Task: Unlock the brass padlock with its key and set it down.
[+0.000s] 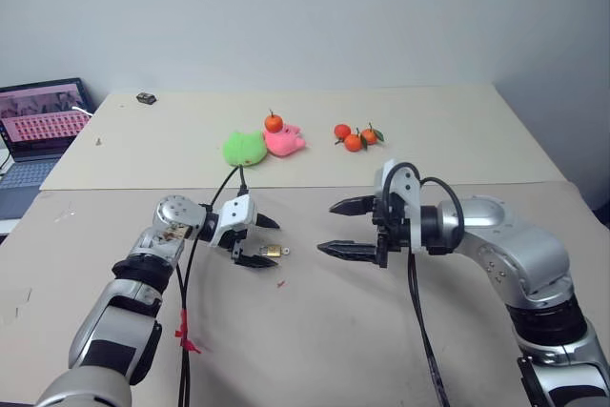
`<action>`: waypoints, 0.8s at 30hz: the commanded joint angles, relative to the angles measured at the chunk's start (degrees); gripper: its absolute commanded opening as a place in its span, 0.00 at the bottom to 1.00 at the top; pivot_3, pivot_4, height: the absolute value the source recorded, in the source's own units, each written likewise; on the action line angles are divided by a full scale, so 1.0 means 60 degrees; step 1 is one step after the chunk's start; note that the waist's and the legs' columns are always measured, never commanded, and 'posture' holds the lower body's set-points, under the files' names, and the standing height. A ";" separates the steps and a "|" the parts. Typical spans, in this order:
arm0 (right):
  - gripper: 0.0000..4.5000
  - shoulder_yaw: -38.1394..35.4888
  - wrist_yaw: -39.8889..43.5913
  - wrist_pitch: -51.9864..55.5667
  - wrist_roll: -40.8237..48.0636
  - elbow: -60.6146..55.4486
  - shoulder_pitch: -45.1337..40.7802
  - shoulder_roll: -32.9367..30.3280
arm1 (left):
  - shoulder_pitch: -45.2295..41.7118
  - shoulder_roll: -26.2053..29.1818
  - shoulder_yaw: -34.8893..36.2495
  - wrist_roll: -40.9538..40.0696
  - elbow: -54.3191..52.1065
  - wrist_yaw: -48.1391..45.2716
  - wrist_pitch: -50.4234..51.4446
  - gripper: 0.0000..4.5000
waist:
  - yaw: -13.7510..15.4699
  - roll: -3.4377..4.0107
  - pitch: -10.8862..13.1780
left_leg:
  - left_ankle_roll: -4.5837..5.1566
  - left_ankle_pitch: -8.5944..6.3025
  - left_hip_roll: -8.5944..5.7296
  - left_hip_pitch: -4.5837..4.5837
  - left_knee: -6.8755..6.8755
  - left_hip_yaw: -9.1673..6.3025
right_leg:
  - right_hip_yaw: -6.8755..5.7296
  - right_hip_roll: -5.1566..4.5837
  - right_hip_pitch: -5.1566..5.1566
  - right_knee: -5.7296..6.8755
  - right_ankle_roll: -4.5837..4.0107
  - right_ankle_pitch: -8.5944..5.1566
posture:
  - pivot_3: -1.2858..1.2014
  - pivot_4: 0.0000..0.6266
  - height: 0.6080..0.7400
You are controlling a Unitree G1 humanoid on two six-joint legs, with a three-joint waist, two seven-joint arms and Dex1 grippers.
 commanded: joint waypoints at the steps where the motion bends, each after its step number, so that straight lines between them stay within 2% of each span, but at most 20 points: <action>1: 0.98 -0.0263 -0.0129 -0.0040 0.0258 -0.0399 0.0011 -0.0115 | -0.0100 0.0051 0.0052 0.0077 0.0015 -0.0200 -0.0401 1.00 | 0.0013 0.0001 0.0000 | 0.0000 0.0000 0.0000 0.0000 -0.0001 0.0000 | 0.0000 0.0000 -0.0001 0.0000 0.0002 -0.0001 | 0.52 0.24 0.39; 10: 0.98 -0.0161 -0.0264 -0.0195 0.0279 -0.0240 -0.0147 -0.0069 | -0.0151 0.0138 0.0198 0.0285 0.0726 -0.0070 -0.0397 1.00 | 0.0006 0.0000 0.0000 | 0.0066 0.0038 0.0000 0.0024 -0.0016 0.0000 | -0.0001 0.0007 0.0004 0.0004 0.0024 -0.0009 | 0.52 0.24 0.39; 13: 1.00 -0.0140 -0.0317 -0.0215 0.0282 -0.0194 -0.0271 -0.0066 | -0.0183 0.0177 0.0114 0.0488 0.1011 -0.0045 -0.0530 0.84 | 0.0008 0.0000 -0.0001 | 0.0070 0.0040 0.0000 0.0027 -0.0016 0.0000 | -0.0001 0.0007 0.0005 0.0007 0.0024 -0.0009 | 0.52 0.24 0.39; 21: 1.00 -0.0137 -0.0414 -0.0094 0.0323 -0.0303 -0.0401 -0.0156 | -0.0360 0.0047 0.0145 0.0547 0.1356 -0.0042 -0.0514 0.24 | 0.0014 0.0001 -0.0006 | 0.0072 0.0039 0.0001 0.0036 -0.0019 0.0000 | -0.0002 0.0008 0.0009 0.0009 0.0025 -0.0009 | 0.52 0.24 0.39; 22: 1.00 -0.0143 -0.0425 -0.0081 0.0330 -0.0326 -0.0399 -0.0176 | -0.0381 0.0019 0.0128 0.0561 0.1368 -0.0036 -0.0513 0.20 | 0.0014 0.0001 -0.0006 | 0.0072 0.0040 0.0000 0.0037 -0.0018 0.0000 | -0.0001 0.0007 0.0010 0.0009 0.0025 -0.0009 | 0.52 0.24 0.39; 24: 1.00 -0.0142 -0.0443 -0.0079 0.0342 -0.0326 -0.0409 -0.0193 | -0.0429 -0.0031 0.0125 0.0571 0.1407 -0.0021 -0.0488 0.20 | 0.0017 0.0001 -0.0007 | 0.0072 0.0040 0.0000 0.0037 -0.0017 0.0000 | -0.0001 0.0007 0.0011 0.0009 0.0026 -0.0008 | 0.52 0.24 0.39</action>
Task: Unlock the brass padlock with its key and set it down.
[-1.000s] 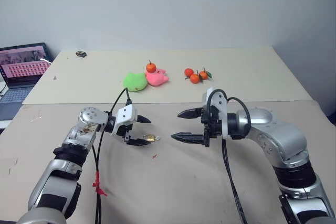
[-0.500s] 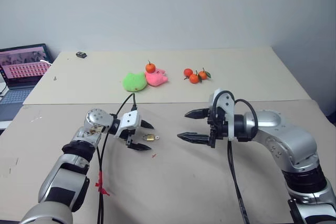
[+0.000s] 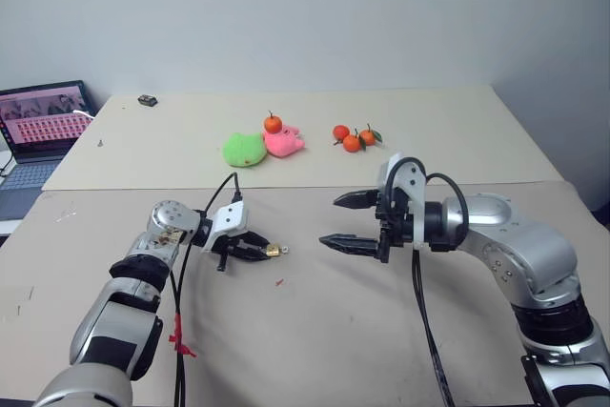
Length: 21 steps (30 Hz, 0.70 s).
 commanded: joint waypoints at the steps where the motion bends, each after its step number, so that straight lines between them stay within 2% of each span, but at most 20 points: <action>1: 1.00 -0.0127 -0.0033 -0.0075 0.0153 -0.0247 -0.0188 -0.0090 | -0.0201 -0.0060 0.0021 0.0228 0.0195 0.0089 0.0088 0.20 | 0.0007 0.0001 -0.0001 | 0.0000 0.0000 0.0000 0.0000 0.0001 0.0000 | 0.0000 -0.0001 0.0001 0.0000 0.0001 0.0001 | 0.52 0.24 0.39; 7: 1.00 -0.0153 -0.0090 -0.0107 0.0141 -0.0331 -0.0033 -0.0163 | -0.0471 -0.0283 0.0278 -0.0074 -0.0227 0.0146 0.0600 0.20 | 0.0056 0.0000 -0.0001 | 0.0001 0.0002 -0.0001 -0.0002 0.0004 0.0000 | -0.0001 -0.0002 0.0000 -0.0002 0.0005 0.0003 | 0.52 0.24 0.39; 13: 1.00 -0.0127 -0.0001 -0.0221 0.0080 -0.0414 0.0132 -0.0417 | -0.0592 -0.0353 0.0660 -0.0770 -0.1633 -0.0198 0.2076 0.20 | 0.0043 -0.0001 0.0000 | 0.0003 0.0001 0.0000 -0.0043 0.0002 -0.0002 | -0.0002 -0.0003 -0.0008 -0.0002 0.0003 0.0008 | 0.52 0.24 0.39; 18: 1.00 0.0529 -0.0107 -0.1793 -0.1560 -0.0211 0.0370 -0.1072 | -0.0620 -0.0423 0.0785 -0.1195 -0.2094 -0.0376 0.3381 0.20 | 0.0011 0.0000 0.0000 | 0.0009 -0.0003 -0.0001 -0.0044 0.0001 -0.0002 | -0.0001 -0.0004 -0.0006 -0.0006 -0.0002 0.0011 | 0.52 0.24 0.39; 21: 1.00 0.0832 -0.0083 -0.3187 -0.2611 -0.0043 0.0868 -0.1439 | -0.0416 -0.0280 0.0632 -0.1358 -0.2285 -0.1006 0.3958 0.20 | 0.0005 -0.0002 0.0001 | 0.0012 -0.0004 0.0000 -0.0037 0.0000 -0.0002 | -0.0001 -0.0002 -0.0008 -0.0028 0.0010 0.0003 | 0.52 0.24 0.39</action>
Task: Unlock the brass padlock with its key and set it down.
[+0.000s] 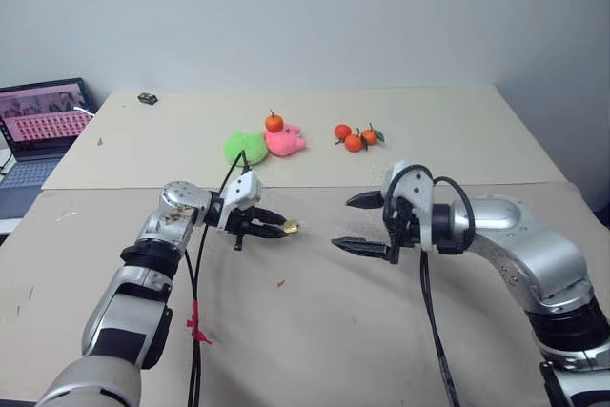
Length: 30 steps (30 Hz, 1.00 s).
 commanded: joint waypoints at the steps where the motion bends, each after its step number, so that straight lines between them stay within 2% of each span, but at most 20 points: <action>1: 1.00 0.0209 -0.0015 -0.1775 -0.1207 0.0044 0.0400 -0.0307 | 0.0067 0.0202 0.0033 -0.0344 -0.0448 -0.0711 0.0691 0.20 | -0.0001 0.0000 0.0000 | 0.0000 0.0000 0.0000 0.0002 0.0000 0.0000 | -0.0001 0.0002 -0.0001 -0.0016 0.0000 -0.0001 | 0.52 0.24 0.39; 5: 1.00 0.0333 -0.0532 -0.3962 -0.2733 0.0486 0.0702 -0.0333 | -0.0071 0.0414 -0.0521 -0.0750 -0.0305 -0.0994 0.1325 0.20 | -0.0024 -0.0001 0.0003 | -0.0001 0.0000 0.0000 0.0011 0.0002 0.0002 | 0.0003 0.0002 -0.0002 -0.0012 0.0000 -0.0001 | 0.52 0.24 0.39; 12: 1.00 0.0270 -0.0867 -0.6120 -0.3594 0.0530 0.1773 -0.0042 | -0.0783 0.0649 -0.2112 -0.1668 0.0168 -0.0994 0.1796 0.20 | 0.0042 -0.0009 0.0006 | -0.0002 0.0002 0.0000 0.0038 0.0006 0.0003 | 0.0005 0.0005 0.0000 0.0013 0.0001 -0.0001 | 0.52 0.24 0.39; 20: 1.00 0.0546 -0.0791 -0.6933 -0.3883 0.0398 0.2257 0.0424 | -0.1963 0.0544 -0.3525 -0.2917 0.0281 -0.0994 0.2443 0.20 | -0.0010 -0.0016 0.0010 | -0.0001 0.0000 -0.0014 -0.0001 0.0017 0.0003 | 0.0020 0.0001 0.0008 -0.0009 0.0001 -0.0001 | 0.52 0.24 0.39; 30: 1.00 0.0511 -0.0764 -0.7276 -0.3969 0.0596 0.1909 0.0709 | -0.2559 0.1079 -0.4890 -0.4235 -0.0373 -0.0994 0.2811 0.20 | -0.0008 -0.0020 0.0014 | -0.0001 0.0001 -0.0004 0.0020 0.0016 -0.0002 | 0.0030 0.0022 0.0005 0.0021 -0.0001 -0.0002 | 0.52 0.24 0.39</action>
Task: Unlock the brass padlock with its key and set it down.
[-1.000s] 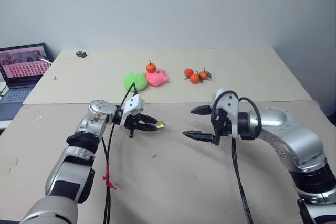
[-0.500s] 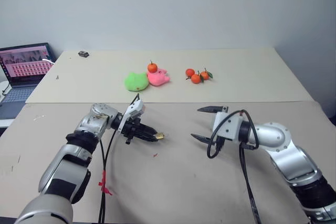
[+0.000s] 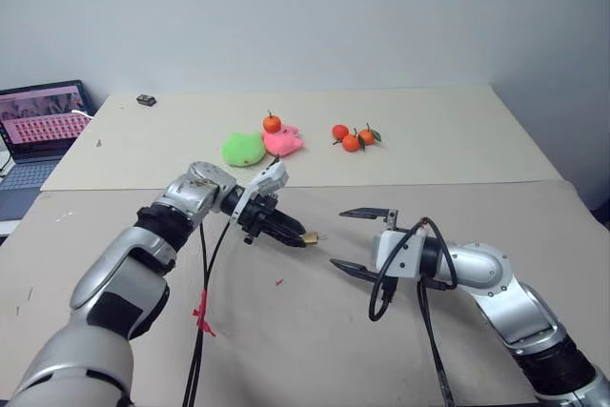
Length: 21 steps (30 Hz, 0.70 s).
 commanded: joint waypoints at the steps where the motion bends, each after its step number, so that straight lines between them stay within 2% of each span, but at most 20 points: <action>1: 1.00 -0.0198 0.0004 -0.0384 -0.0067 -0.0131 -0.0174 0.0082 | -0.0326 0.0233 -0.0344 -0.0493 -0.0415 -0.0080 -0.0002 0.20 | 0.0035 0.0002 -0.0001 | 0.0000 0.0000 0.0001 0.0000 0.0000 -0.0001 | -0.0001 0.0000 0.0000 -0.0001 0.0000 0.0000 | 0.52 0.24 0.39; 3: 1.00 -0.0219 0.0016 -0.0405 -0.0034 -0.0123 -0.0189 0.0112 | -0.0376 0.0295 -0.0486 -0.0580 -0.0446 -0.0080 -0.0064 0.20 | 0.0052 0.0003 -0.0002 | 0.0000 0.0000 0.0000 -0.0001 0.0001 0.0000 | -0.0001 -0.0001 -0.0001 -0.0003 -0.0001 0.0000 | 0.52 0.24 0.39; 5: 0.91 -0.0244 0.0011 -0.0411 0.0000 -0.0126 -0.0243 0.0148 | -0.0424 0.0308 -0.0573 -0.0631 -0.0395 -0.0080 -0.0116 0.17 | 0.0057 0.0003 -0.0002 | 0.0000 0.0000 -0.0001 -0.0002 0.0003 0.0000 | 0.0000 -0.0001 -0.0001 -0.0006 -0.0001 0.0000 | 0.52 0.24 0.39; 9: 0.62 -0.0242 0.0024 -0.0391 -0.0002 -0.0131 -0.0280 0.0184 | -0.0466 0.0316 -0.0670 -0.0696 -0.0365 -0.0080 -0.0157 0.17 | 0.0059 0.0004 -0.0003 | 0.0000 0.0000 -0.0002 -0.0005 0.0003 0.0000 | 0.0001 -0.0001 -0.0001 -0.0010 -0.0001 0.0000 | 0.52 0.24 0.39; 21: 0.62 -0.0198 0.0073 -0.0250 -0.0026 -0.0175 -0.0193 0.0269 | -0.0656 0.0487 -0.1302 -0.0923 -0.0521 -0.0080 -0.0402 0.17 | 0.0053 0.0005 -0.0003 | 0.0000 0.0001 -0.0001 -0.0005 0.0007 0.0000 | 0.0004 0.0000 -0.0001 -0.0003 -0.0003 -0.0001 | 0.52 0.24 0.39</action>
